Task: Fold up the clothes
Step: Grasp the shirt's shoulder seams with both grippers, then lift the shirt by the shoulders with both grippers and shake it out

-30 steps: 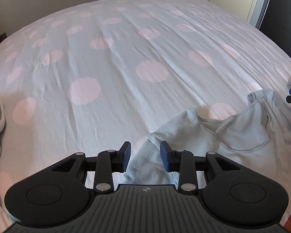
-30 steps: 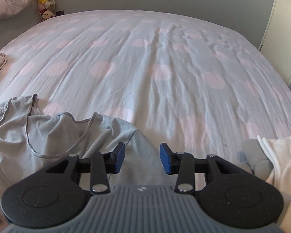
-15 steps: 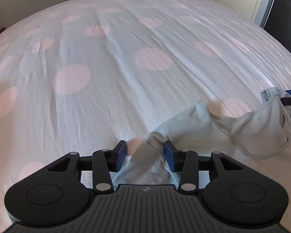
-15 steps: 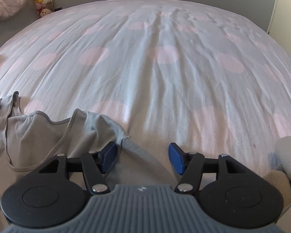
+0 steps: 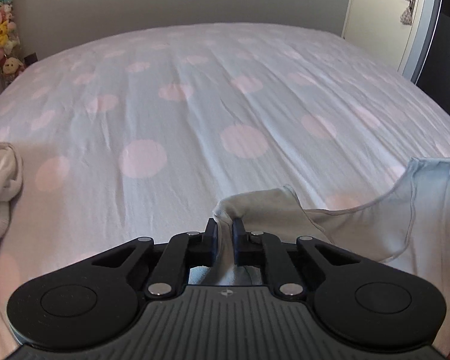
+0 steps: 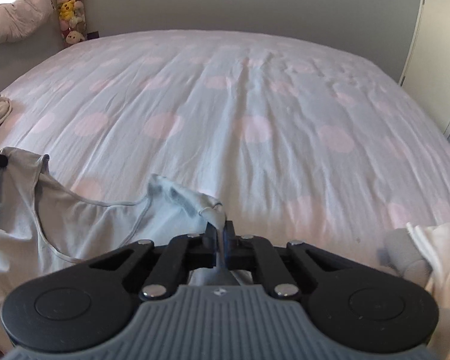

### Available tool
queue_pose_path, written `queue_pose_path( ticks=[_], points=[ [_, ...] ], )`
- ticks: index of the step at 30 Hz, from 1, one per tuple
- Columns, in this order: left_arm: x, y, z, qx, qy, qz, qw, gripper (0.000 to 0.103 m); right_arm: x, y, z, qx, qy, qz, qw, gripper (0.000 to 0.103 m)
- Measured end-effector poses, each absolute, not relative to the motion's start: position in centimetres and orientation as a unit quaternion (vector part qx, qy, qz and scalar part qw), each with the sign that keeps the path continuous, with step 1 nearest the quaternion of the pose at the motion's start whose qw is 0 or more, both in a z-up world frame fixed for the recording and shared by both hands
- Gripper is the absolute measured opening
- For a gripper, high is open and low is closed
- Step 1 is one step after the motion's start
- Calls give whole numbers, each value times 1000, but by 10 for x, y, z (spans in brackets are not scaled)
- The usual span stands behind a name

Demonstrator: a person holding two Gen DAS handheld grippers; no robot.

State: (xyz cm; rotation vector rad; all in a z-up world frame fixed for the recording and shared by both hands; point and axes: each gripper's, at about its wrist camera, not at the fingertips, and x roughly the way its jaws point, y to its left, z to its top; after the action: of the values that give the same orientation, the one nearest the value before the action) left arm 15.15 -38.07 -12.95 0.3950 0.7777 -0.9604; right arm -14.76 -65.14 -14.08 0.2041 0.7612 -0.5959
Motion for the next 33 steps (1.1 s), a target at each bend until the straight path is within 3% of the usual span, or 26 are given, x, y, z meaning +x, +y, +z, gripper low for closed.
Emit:
queue_pose_path(
  ticks=[20, 27, 33],
  points=[
    [93, -233, 183, 38, 68, -430, 900, 7, -195, -519, 140, -70, 58, -320, 943, 4],
    [45, -199, 240, 16, -15, -445, 895, 7, -234, -486, 201, -77, -33, -337, 938, 4],
    [17, -173, 248, 14, -46, -453, 890, 7, -279, -450, 223, -80, -82, -338, 934, 4]
  ],
)
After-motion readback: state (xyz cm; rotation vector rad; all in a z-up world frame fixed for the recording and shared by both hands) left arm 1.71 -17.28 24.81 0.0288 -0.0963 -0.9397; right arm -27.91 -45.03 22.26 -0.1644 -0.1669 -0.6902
